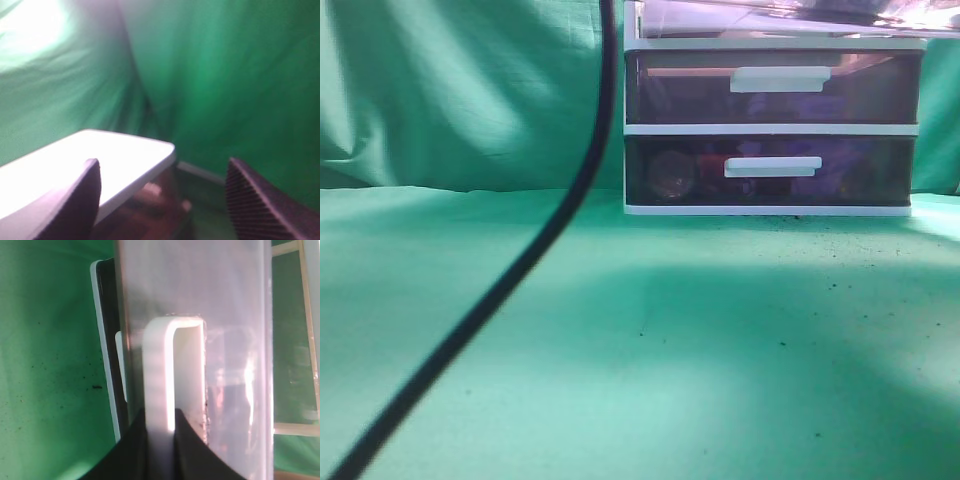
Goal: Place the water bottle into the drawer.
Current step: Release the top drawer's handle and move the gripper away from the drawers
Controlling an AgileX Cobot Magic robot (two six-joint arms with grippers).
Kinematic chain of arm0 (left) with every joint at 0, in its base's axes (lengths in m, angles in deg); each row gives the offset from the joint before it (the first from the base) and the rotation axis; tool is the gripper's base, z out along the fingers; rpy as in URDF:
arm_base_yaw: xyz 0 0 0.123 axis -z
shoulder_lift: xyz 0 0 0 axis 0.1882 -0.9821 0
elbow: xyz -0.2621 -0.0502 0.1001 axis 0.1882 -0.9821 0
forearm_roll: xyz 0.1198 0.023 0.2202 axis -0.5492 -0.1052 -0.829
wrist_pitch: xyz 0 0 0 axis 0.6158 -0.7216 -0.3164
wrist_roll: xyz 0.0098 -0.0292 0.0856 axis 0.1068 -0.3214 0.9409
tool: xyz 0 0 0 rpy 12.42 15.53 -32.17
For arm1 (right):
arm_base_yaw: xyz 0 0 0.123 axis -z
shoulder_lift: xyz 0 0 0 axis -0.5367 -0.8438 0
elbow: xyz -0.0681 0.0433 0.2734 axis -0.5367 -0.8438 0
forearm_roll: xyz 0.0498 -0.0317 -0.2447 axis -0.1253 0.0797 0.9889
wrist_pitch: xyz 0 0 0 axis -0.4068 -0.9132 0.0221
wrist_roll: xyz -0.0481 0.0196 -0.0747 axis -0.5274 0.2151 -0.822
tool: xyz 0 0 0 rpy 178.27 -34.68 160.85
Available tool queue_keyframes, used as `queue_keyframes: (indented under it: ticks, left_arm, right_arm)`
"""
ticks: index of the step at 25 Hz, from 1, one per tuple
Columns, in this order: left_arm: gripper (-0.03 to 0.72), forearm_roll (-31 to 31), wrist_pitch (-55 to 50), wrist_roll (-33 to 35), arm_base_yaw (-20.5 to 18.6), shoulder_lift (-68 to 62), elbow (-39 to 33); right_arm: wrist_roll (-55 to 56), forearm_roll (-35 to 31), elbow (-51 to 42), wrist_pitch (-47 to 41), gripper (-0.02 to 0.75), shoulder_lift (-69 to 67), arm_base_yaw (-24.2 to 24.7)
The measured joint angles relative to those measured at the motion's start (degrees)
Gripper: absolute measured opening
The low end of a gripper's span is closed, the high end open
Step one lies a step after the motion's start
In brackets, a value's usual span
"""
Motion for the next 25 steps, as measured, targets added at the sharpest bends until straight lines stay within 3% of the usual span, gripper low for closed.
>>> queue_keyframes:
  ticks: [3, 6, 9, 15, 18, 25]
  left_arm:
    - [0.344, -4.0, -21.9, 0.0, 0.1, 3.0, 1.6]
    - [0.097, -3.6, -41.0, 0.2, 0.1, 7.3, 1.9]
    - [0.0, -2.4, -54.4, 3.2, 0.1, 12.6, 2.0]
    - [0.0, 6.3, -73.9, 6.9, 0.1, 24.1, 2.5]
    - [0.0, 9.9, -77.6, 7.6, 0.1, 30.4, 0.1]
    - [0.0, 14.0, -70.7, 7.1, 0.1, 49.4, -24.9]
  right_arm:
    - [-0.5, -0.1, 0.0, 0.0, 0.078, 0.0, 0.0]
    - [-1.1, -0.4, -0.1, 0.8, 0.078, 0.0, 0.0]
    - [-3.2, -1.1, -0.2, 3.5, 0.078, -0.5, -0.1]
    - [-8.2, -2.1, -0.2, 11.8, 0.078, -3.9, -0.1]
    - [-8.8, -1.3, 0.3, 15.3, 0.078, -6.5, -0.1]
    - [-12.2, -1.3, 11.2, 17.7, 0.078, -16.4, -0.2]
